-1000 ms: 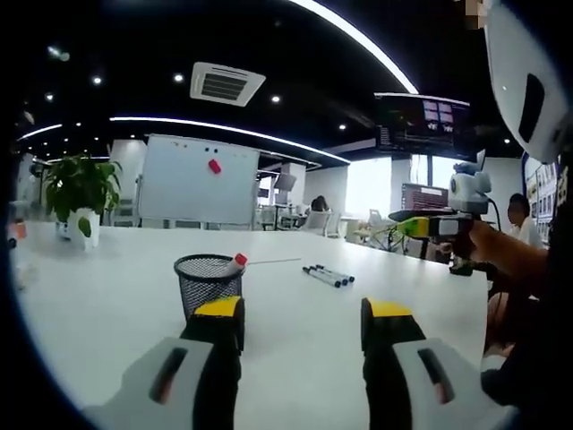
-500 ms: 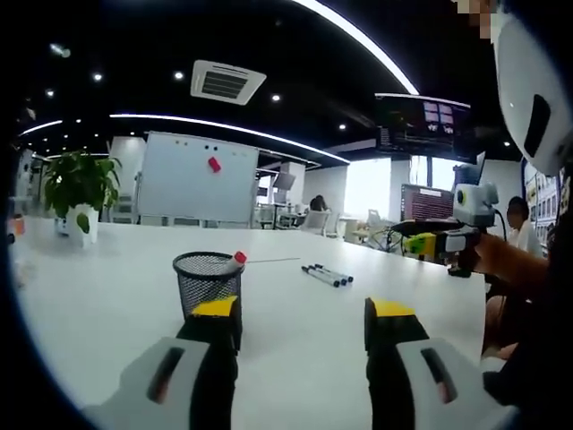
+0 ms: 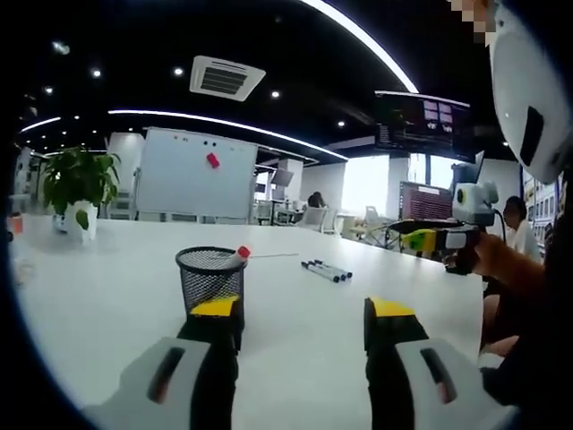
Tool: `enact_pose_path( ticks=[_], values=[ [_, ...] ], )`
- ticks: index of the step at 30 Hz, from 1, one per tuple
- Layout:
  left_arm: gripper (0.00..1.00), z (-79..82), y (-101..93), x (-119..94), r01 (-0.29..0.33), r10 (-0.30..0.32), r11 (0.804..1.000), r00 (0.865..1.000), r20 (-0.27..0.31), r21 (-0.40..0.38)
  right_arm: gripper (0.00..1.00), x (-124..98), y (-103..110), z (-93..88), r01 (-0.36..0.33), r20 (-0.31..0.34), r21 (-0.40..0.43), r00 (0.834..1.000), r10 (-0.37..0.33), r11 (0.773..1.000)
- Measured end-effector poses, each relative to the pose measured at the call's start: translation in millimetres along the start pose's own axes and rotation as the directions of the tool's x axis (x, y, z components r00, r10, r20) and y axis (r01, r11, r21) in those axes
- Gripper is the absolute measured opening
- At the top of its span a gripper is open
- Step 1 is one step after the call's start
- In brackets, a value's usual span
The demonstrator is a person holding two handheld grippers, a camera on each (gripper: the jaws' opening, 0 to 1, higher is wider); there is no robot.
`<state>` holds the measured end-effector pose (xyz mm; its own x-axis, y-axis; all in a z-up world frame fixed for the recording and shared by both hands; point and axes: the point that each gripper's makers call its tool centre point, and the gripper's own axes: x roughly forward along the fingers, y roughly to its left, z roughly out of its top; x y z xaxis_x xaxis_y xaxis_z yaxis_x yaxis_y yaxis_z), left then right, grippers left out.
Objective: Pick up the whiteboard markers from the pen holder and place them facing the whiteboard neatly
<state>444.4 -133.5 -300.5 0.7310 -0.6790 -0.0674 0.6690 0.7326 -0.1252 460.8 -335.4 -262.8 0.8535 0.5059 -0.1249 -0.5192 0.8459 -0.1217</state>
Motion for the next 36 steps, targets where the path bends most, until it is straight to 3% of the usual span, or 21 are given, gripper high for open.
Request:
enact_pose_path(
  ticks=[10,17,30,36],
  values=[
    [0.54,-2.9,-2.3,-0.3,0.013,-0.013,1.000,1.000,-0.011,-0.014,0.65,6.0,-7.9,11.8,0.005,-0.003,-0.031,1.000,-0.005,0.999],
    [0.54,-3.6,-2.6,0.6,0.010,-0.010,0.999,1.000,-0.007,-0.033,0.69,14.2,-4.1,18.3,-0.036,0.011,-0.013,0.999,0.036,0.999],
    [0.55,-5.4,3.8,-1.0,-0.009,0.009,0.999,1.000,-0.010,-0.040,0.68,20.7,-17.4,25.0,-0.011,0.031,-0.014,0.999,0.011,1.000],
    [0.55,-6.1,4.1,0.3,-0.014,0.013,0.998,1.000,-0.004,-0.061,0.67,26.9,-10.4,25.4,-0.045,0.018,-0.050,0.999,0.046,0.998]
  ],
)
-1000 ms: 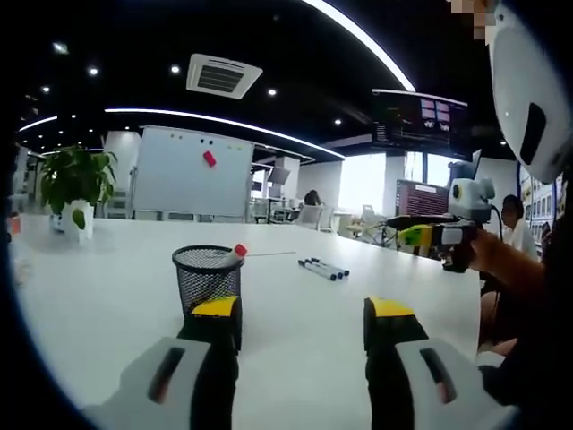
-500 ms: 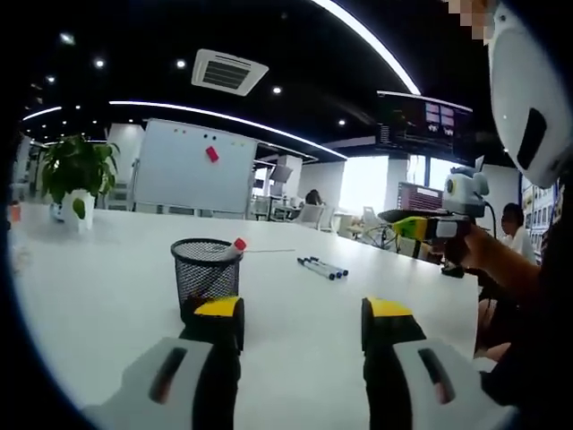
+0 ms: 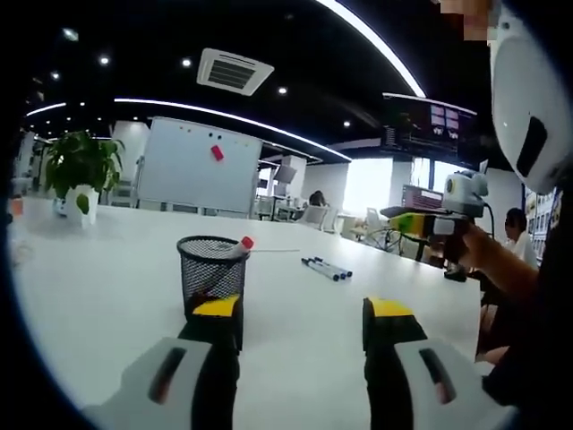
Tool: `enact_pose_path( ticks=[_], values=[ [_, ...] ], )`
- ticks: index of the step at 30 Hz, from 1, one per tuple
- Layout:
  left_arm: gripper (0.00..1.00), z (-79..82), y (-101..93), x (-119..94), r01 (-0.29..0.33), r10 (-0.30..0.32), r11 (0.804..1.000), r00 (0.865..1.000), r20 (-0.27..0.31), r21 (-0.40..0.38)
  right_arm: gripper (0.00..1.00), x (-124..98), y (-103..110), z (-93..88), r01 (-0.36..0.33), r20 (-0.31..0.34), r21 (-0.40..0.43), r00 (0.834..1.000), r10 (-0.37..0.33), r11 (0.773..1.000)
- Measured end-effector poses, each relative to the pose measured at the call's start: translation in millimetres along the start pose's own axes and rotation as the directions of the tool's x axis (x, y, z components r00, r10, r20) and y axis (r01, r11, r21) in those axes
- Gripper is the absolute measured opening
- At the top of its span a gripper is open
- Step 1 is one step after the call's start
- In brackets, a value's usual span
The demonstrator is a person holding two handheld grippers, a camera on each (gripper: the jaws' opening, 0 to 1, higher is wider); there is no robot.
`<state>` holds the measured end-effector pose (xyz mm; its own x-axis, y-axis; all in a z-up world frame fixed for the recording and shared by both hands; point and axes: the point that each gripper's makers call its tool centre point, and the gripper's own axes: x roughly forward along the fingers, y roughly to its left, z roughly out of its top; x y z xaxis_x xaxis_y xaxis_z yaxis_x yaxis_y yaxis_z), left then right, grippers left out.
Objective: Pick up the whiteboard markers from the pen holder and place them facing the whiteboard neatly
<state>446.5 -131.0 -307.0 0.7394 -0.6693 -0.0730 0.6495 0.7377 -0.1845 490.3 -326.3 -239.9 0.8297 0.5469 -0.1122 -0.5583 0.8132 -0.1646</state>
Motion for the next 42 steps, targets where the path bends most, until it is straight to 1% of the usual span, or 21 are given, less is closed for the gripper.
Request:
enact_pose_path(
  ticks=[1,2,3,4,6,7,11,18,23,28,32,35,36,39,42],
  values=[
    [0.55,0.6,-1.0,0.6,-0.005,0.005,1.000,1.000,-0.002,0.017,0.67,1.5,4.1,1.3,-0.022,0.010,0.006,1.000,0.022,1.000],
    [0.55,2.0,-1.4,0.7,-0.007,0.007,1.000,1.000,0.002,0.021,0.67,3.3,5.4,3.2,-0.031,0.023,0.028,0.999,0.030,0.999],
    [0.55,3.6,-1.6,0.9,-0.007,0.007,1.000,1.000,0.006,0.021,0.67,4.6,7.6,7.6,-0.050,0.050,0.058,0.998,0.047,0.997],
    [0.55,5.1,-2.5,0.8,-0.007,0.007,1.000,1.000,0.010,0.023,0.67,4.9,7.9,9.5,-0.060,0.059,0.067,0.997,0.056,0.996],
    [0.55,5.6,-2.2,0.8,-0.010,0.010,1.000,1.000,0.012,0.024,0.68,7.0,4.4,11.4,-0.056,0.059,0.065,0.997,0.053,0.996],
    [0.55,5.1,-1.9,0.7,-0.012,0.012,1.000,1.000,0.010,0.022,0.67,8.1,3.6,11.5,-0.055,0.058,0.063,0.997,0.051,0.997],
    [0.54,3.7,-1.1,0.7,-0.011,0.011,1.000,1.000,0.002,0.020,0.66,14.0,2.0,5.1,-0.051,0.020,0.044,0.999,0.051,0.998],
    [0.54,3.5,-2.6,1.7,-0.001,0.001,1.000,1.000,0.003,0.016,0.64,19.8,10.0,-0.8,-0.078,-0.014,0.025,0.997,0.078,0.997],
    [0.54,4.5,-1.4,1.0,-0.007,0.006,1.000,1.000,0.010,0.015,0.63,22.1,13.9,0.9,-0.098,-0.004,0.032,0.995,0.098,0.995],
    [0.54,2.0,-1.7,-0.7,-0.010,0.010,1.000,1.000,0.005,0.015,0.62,27.2,14.0,-2.8,-0.112,-0.022,0.031,0.993,0.113,0.993],
    [0.53,1.9,-1.0,-1.9,-0.017,0.016,1.000,1.000,0.007,0.019,0.61,28.0,14.4,-5.6,-0.110,-0.029,0.040,0.993,0.111,0.993],
    [0.52,2.0,3.8,-5.2,-0.051,0.051,0.998,0.999,0.010,0.025,0.61,29.5,16.6,-8.7,-0.112,-0.036,0.044,0.993,0.114,0.993],
    [0.52,2.5,4.2,-6.4,-0.055,0.054,0.998,0.998,0.016,0.021,0.61,30.5,18.1,-8.3,-0.119,-0.031,0.047,0.992,0.120,0.992],
    [0.52,3.3,3.1,-7.3,-0.053,0.053,0.999,0.998,0.027,0.012,0.61,34.0,20.9,-7.6,-0.128,-0.026,0.048,0.991,0.130,0.991],
    [0.53,1.6,-0.1,-6.8,-0.037,0.036,0.999,0.999,0.018,0.025,0.61,35.7,25.2,-7.2,-0.142,-0.032,0.029,0.989,0.143,0.989]
  ],
)
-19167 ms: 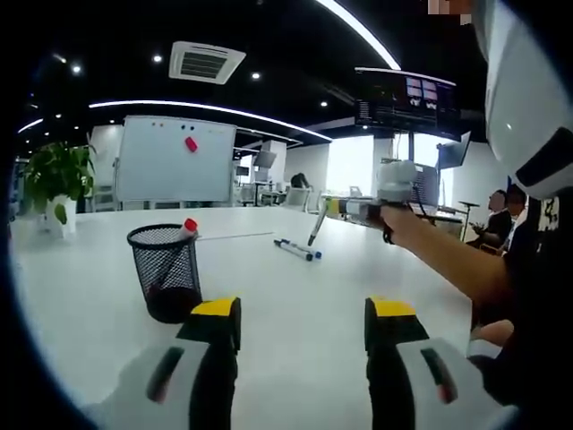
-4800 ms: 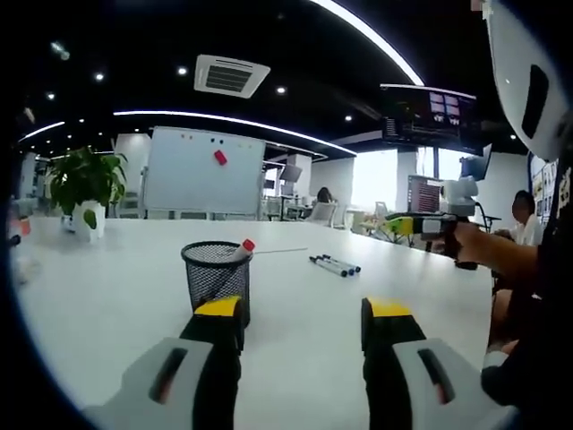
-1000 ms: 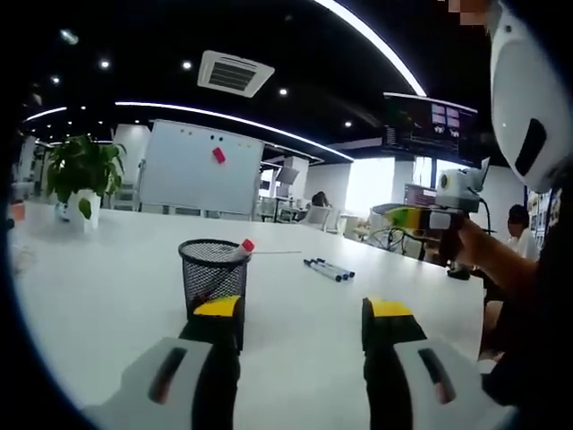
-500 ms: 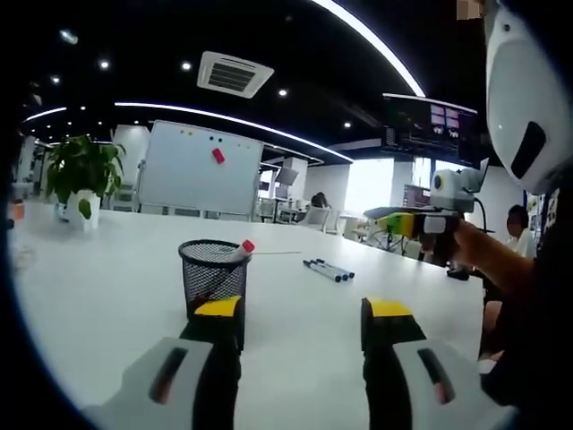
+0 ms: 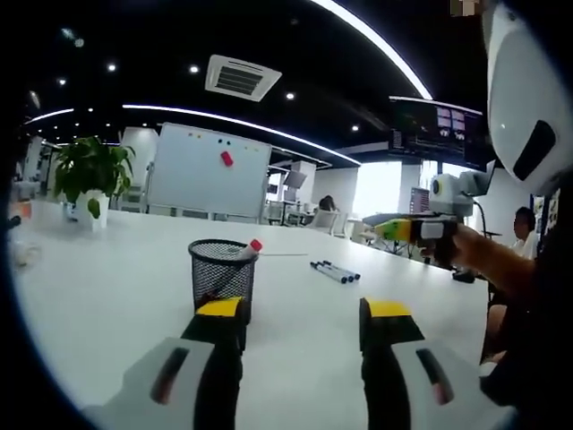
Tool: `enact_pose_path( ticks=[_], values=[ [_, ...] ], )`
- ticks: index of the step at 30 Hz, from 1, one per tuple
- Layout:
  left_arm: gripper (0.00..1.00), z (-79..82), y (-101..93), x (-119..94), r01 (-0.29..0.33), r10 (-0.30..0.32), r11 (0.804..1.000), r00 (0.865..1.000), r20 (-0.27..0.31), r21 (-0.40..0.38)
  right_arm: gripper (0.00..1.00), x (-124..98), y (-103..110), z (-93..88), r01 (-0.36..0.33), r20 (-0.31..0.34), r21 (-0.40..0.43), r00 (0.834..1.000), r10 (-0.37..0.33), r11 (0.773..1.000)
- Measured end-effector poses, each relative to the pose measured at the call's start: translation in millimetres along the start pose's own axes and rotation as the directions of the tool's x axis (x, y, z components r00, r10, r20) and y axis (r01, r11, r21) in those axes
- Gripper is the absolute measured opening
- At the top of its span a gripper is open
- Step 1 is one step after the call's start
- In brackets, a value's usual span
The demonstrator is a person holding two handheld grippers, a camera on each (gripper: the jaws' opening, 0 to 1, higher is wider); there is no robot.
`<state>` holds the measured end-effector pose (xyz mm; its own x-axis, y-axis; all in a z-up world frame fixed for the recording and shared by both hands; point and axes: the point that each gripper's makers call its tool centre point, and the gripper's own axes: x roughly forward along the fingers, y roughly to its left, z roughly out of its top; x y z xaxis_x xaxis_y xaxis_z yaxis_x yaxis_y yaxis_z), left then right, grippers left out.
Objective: Pick up the whiteboard markers from the pen holder and place them facing the whiteboard neatly
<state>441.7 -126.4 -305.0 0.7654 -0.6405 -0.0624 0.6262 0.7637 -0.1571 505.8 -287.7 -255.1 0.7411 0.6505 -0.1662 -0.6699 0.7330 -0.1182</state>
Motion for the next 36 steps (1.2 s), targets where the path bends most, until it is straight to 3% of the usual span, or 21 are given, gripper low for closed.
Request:
enact_pose_path(
  ticks=[5,12,18,27,36],
  values=[
    [0.53,-8.4,2.0,-0.8,-0.002,0.002,1.000,1.000,-0.025,0.003,0.61,3.2,2.6,3.5,-0.012,-0.003,-0.016,1.000,0.012,1.000],
    [0.54,-2.4,5.7,-3.3,-0.015,0.015,1.000,1.000,0.003,-0.021,0.60,8.7,0.8,8.3,-0.031,-0.011,-0.018,0.999,0.031,0.999],
    [0.54,-1.7,3.2,-2.7,-0.002,0.003,1.000,1.000,-0.009,0.017,0.59,15.8,2.7,12.4,-0.057,-0.012,-0.035,0.998,0.057,0.998],
    [0.54,-9.3,6.8,-1.6,-0.003,0.003,1.000,1.000,-0.027,-0.025,0.58,22.5,0.1,10.5,-0.070,-0.033,-0.058,0.997,0.068,0.996],
    [0.54,-7.5,8.9,-3.5,-0.011,0.011,1.000,1.000,-0.021,-0.013,0.58,26.5,6.7,10.6,-0.094,-0.023,-0.058,0.995,0.093,0.994]
  ],
)
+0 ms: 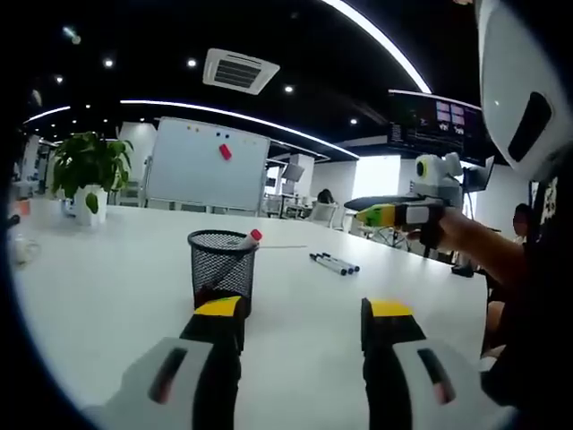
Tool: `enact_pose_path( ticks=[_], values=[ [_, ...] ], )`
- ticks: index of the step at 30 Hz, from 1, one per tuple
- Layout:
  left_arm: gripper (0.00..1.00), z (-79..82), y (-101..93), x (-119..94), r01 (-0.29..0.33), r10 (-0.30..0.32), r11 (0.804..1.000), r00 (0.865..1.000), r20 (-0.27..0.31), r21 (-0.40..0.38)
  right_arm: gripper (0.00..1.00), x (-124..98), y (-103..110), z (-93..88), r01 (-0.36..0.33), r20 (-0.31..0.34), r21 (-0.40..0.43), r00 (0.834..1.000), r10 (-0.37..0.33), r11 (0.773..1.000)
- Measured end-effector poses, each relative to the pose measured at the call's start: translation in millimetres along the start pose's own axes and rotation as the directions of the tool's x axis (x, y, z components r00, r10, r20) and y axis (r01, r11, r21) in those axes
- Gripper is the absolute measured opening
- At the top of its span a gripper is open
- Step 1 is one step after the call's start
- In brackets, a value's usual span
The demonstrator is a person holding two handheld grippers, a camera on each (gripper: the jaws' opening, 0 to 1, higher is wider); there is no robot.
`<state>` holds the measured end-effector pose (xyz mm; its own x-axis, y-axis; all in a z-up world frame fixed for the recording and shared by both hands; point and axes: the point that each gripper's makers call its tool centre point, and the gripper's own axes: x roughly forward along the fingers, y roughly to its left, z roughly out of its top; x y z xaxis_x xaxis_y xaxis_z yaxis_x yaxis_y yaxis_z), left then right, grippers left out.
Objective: Pick up the whiteboard markers from the pen holder and place them facing the whiteboard neatly
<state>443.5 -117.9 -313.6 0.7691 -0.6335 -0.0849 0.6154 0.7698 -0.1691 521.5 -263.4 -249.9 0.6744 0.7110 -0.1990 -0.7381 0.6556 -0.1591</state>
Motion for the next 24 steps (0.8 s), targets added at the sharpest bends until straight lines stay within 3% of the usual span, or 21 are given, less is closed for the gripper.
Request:
enact_pose_path(
  ticks=[8,10,16,18,24],
  values=[
    [0.54,-0.2,0.8,1.2,-0.002,0.002,1.000,1.000,0.001,0.009,0.58,0.0,-3.8,4.6,0.003,0.015,0.029,1.000,-0.004,1.000],
    [0.54,0.3,1.2,1.3,0.000,0.000,1.000,1.000,0.001,0.014,0.57,0.2,-3.4,-2.3,-0.009,-0.024,0.040,1.000,0.010,0.999],
    [0.54,2.0,-1.3,3.0,0.013,-0.013,1.000,1.000,0.005,0.028,0.57,-2.5,-9.9,-5.9,0.003,-0.045,0.026,0.999,-0.002,1.000],
    [0.54,-14.6,14.4,-17.0,0.013,-0.013,1.000,1.000,0.008,0.025,0.57,-3.5,-12.3,-4.7,0.009,-0.039,0.038,0.999,-0.008,0.999],
    [0.54,-16.2,16.5,-20.6,0.011,-0.011,1.000,1.000,0.007,0.027,0.56,0.2,-9.4,-4.4,-0.003,-0.045,0.032,0.999,0.004,0.999]
  ],
)
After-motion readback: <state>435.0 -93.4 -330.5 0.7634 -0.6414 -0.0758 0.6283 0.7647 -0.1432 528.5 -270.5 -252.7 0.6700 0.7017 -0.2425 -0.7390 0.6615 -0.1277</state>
